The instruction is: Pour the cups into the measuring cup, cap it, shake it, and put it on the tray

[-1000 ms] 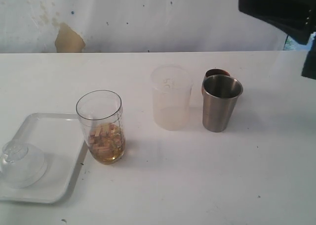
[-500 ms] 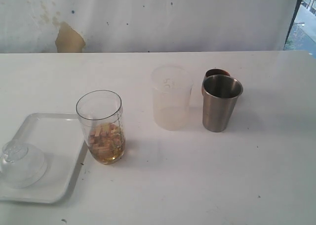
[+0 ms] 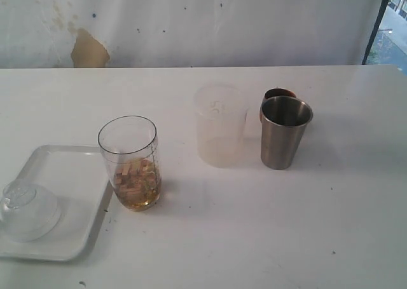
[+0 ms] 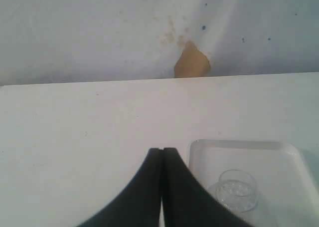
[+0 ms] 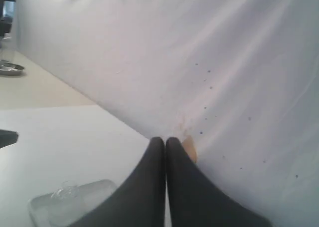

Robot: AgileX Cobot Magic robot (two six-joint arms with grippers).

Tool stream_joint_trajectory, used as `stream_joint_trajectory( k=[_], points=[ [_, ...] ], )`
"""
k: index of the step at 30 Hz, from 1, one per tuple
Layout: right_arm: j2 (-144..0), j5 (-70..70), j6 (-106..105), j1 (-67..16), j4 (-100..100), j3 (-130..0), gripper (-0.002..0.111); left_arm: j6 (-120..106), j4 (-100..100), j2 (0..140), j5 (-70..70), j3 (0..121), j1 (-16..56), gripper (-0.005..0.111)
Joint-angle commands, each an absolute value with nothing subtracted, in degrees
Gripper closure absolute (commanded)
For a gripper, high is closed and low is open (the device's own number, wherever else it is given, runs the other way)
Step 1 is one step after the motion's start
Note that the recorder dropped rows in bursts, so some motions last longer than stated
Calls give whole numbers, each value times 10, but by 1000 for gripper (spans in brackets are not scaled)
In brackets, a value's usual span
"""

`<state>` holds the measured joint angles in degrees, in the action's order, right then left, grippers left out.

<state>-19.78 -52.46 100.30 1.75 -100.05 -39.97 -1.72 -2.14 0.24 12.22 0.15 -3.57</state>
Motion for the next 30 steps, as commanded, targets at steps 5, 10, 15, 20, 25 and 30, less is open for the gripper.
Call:
stream_joint_trajectory(
  k=[5, 10, 15, 20, 25, 30],
  points=[
    [-195, -558, 1006, 10, -990, -398, 108, -17, -18, 0, 119, 0, -33, 107],
    [-193, -467, 997, 10, -814, -384, 108, -17, -18, 0, 119, 0, -33, 107],
    [-168, -312, 880, 10, -560, -337, 108, -17, -18, 0, 119, 0, -33, 107],
    [-138, -268, 614, 10, -352, -273, 108, -17, -18, 0, 119, 0, -33, 107],
    [-120, -330, 360, 10, -282, -207, 108, -17, -18, 0, 119, 0, -33, 107],
    [-114, -315, 128, 11, -94, -139, 108, -17, -18, 0, 119, 0, -33, 107]
  ],
)
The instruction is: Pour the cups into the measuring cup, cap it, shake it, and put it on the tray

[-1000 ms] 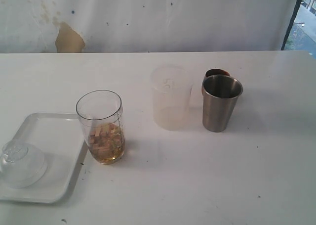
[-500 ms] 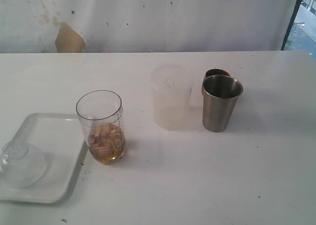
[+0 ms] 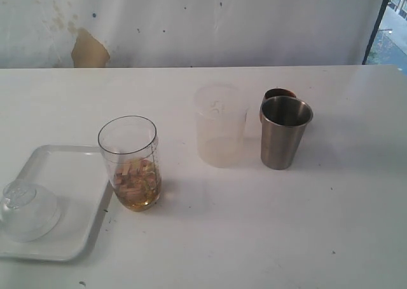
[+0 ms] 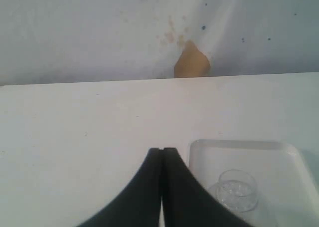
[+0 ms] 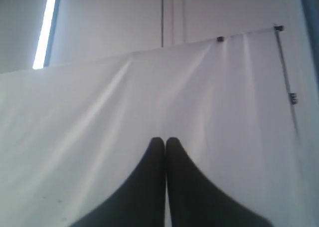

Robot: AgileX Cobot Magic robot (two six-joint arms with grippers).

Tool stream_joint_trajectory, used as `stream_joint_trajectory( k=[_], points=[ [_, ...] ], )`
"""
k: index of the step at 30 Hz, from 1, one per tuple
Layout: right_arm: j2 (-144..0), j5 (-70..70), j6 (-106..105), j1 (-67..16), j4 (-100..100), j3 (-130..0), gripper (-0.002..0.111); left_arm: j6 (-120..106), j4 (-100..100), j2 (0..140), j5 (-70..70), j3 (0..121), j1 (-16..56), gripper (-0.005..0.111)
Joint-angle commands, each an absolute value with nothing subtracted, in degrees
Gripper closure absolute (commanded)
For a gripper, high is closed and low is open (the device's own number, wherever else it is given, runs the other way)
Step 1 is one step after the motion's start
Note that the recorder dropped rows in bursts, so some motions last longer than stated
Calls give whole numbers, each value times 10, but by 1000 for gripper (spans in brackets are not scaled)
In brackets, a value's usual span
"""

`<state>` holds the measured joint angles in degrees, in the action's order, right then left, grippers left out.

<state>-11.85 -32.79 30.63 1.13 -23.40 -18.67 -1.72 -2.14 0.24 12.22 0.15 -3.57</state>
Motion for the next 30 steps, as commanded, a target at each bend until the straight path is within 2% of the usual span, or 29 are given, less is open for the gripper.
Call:
stream_joint_trajectory(
  k=[1, 4, 13, 17, 26, 30],
  points=[
    [-114, -304, 80, 11, -51, -126, 108, -17, -18, 0, 119, 0, -33, 107],
    [-114, -272, -10, 11, 29, -95, 108, -17, -18, 0, 119, 0, -33, 107],
    [-45, -266, -103, 11, 49, 0, 108, -17, -18, 0, 119, 0, -33, 107],
    [0, -151, -112, 12, 49, 0, 108, -17, -18, 0, 119, 0, -33, 107],
    [0, -3, -113, 13, 43, 0, 108, -17, -18, 0, 119, 0, -33, 107],
    [0, 69, -63, 43, 4, 0, 108, -17, -18, 0, 119, 0, -33, 107]
  ],
)
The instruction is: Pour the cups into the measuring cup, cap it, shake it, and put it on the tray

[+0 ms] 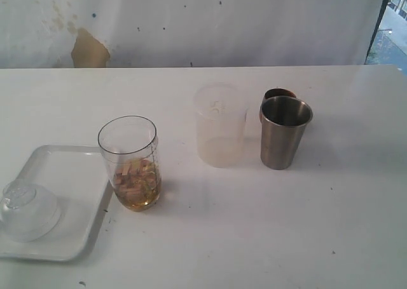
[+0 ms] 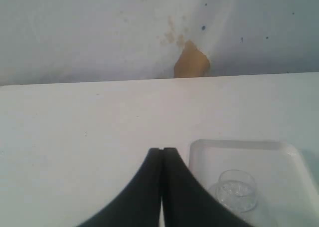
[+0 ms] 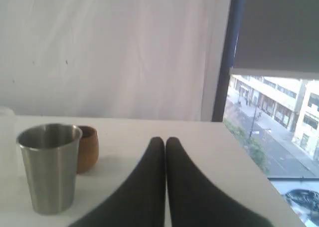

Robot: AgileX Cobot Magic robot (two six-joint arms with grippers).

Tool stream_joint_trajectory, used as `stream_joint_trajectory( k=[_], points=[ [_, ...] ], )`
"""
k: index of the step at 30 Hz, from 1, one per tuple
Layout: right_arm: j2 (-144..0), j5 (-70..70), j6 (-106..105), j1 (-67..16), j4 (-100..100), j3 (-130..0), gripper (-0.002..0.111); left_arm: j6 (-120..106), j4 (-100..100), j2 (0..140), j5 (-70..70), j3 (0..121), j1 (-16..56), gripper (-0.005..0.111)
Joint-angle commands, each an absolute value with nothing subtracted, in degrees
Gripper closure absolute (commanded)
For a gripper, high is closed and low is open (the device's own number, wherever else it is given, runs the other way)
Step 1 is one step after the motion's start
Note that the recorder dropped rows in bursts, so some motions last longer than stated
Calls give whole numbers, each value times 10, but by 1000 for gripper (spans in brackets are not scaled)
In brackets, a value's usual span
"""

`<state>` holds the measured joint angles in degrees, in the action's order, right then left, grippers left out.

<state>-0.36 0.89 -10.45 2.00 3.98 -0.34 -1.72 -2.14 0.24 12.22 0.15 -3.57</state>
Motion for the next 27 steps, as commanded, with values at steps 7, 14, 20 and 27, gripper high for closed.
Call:
stream_joint_trajectory(
  k=[7, 14, 20, 27],
  points=[
    [0, 177, -62, 51, -16, 0, 108, -17, -18, 0, 119, 0, -33, 107],
    [0, 196, -62, 51, -15, 0, 108, -17, -18, 0, 119, 0, -33, 107],
    [0, 194, -62, 51, -15, 0, 108, -17, -18, 0, 119, 0, -33, 107],
    [0, 195, -62, 51, -15, 0, 108, -17, -18, 0, 119, 0, -33, 107]
  ],
)
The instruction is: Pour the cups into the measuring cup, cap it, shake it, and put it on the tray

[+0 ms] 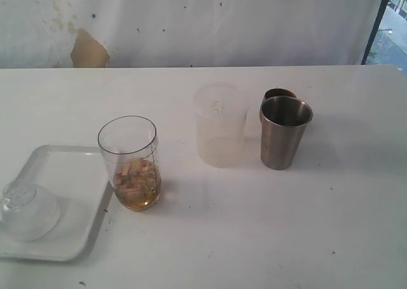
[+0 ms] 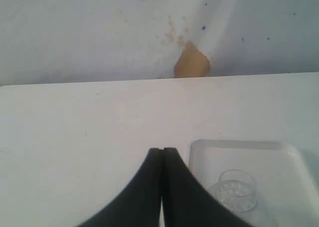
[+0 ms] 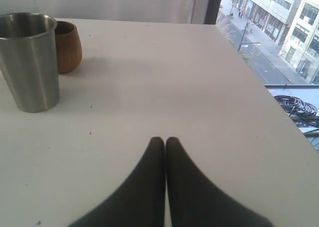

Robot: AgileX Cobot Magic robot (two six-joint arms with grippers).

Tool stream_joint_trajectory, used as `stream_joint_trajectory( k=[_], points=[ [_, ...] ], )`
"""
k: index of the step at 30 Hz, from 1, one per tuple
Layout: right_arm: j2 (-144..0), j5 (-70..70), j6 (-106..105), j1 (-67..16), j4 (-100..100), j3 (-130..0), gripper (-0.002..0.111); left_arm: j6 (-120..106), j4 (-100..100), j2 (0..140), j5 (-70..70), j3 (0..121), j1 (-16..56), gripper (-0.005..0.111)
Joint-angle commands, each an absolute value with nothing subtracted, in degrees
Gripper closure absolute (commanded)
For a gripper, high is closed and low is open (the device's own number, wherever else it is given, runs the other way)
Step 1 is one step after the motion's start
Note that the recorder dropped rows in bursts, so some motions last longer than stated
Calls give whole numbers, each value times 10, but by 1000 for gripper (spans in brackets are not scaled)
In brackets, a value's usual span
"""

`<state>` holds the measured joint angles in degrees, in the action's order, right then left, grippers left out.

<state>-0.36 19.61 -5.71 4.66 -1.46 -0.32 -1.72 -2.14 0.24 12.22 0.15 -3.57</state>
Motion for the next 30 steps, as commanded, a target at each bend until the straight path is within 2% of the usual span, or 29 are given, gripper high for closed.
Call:
stream_joint_trajectory(
  k=[1, 18, 20, 21, 24, 28, 30],
  points=[
    [0, 195, -62, 51, -15, 0, 108, -17, -18, 0, 119, 0, -33, 107],
    [0, 195, -62, 51, -15, 0, 108, -34, -22, 0, 105, 0, -33, 107],
    [0, 195, -62, 51, -15, 0, 108, -28, 4, 0, 45, 0, -33, 107],
    [0, 195, -62, 51, -15, 0, 108, -25, 13, 0, -42, 0, -33, 107],
    [0, 195, -62, 51, -15, 0, 108, 36, 13, 0, -190, 0, -33, 107],
    [0, 195, -62, 51, -15, 0, 108, 327, 10, 0, -360, 0, -33, 107],
    [0, 195, -62, 51, -15, 0, 108, 368, 8, 0, -425, 17, -33, 107]
  ],
)
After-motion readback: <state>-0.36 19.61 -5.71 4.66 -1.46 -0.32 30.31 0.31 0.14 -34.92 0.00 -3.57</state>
